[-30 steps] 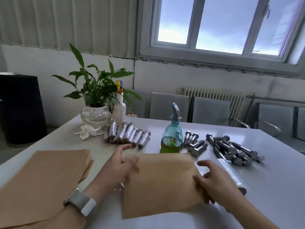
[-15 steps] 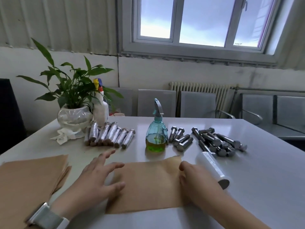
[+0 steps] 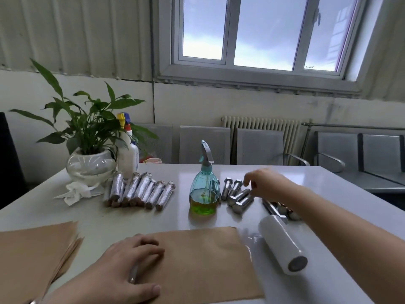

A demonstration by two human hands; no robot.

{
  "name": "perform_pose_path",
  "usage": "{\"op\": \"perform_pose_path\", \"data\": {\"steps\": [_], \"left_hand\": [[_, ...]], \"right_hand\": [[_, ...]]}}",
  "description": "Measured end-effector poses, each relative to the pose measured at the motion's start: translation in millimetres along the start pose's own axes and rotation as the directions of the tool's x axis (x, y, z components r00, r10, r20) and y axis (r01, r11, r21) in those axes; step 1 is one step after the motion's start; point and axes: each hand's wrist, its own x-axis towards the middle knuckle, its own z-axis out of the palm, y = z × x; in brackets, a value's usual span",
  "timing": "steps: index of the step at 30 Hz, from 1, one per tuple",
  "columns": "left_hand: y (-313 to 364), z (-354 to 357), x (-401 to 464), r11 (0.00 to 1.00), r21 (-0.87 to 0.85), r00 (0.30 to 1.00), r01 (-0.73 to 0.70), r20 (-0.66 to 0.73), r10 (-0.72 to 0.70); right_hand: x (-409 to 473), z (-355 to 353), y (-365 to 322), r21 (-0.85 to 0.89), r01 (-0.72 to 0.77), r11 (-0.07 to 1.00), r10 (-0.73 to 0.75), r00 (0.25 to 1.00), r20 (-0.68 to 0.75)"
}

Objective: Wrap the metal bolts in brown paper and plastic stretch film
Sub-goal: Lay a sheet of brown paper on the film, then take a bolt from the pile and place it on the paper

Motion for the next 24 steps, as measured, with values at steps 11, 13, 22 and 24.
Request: {"op": "perform_pose_path", "data": {"steps": [11,13,22,24], "left_hand": [[0.1,-0.9,-0.5,1.0,0.024,1.0,0.013,0.015,-0.014],[-0.1,-0.8,-1.7,1.0,0.008,1.0,0.024,0.019,-0.024],[6.4,-4.0,-6.1,0.994,-0.065,0.996,0.084,0.014,-0.083],[6.9,-3.8,-5.8,0.994,-0.06,0.995,0.094,0.02,-0.093]], "right_hand": [[29.4,44.8,5.6,-0.157,0.27,0.95,-0.236,0.95,0.204],[29.3,42.5,3.9,-0.145,0.264,0.954,-0.225,0.944,0.242],[7.6,24.9,-17.7,-0.168,0.288,0.943,-0.267,0.954,0.138],[-9.8,10.7,-34.2,-0.053,0.31,0.949,-0.308,0.95,0.051]]}}
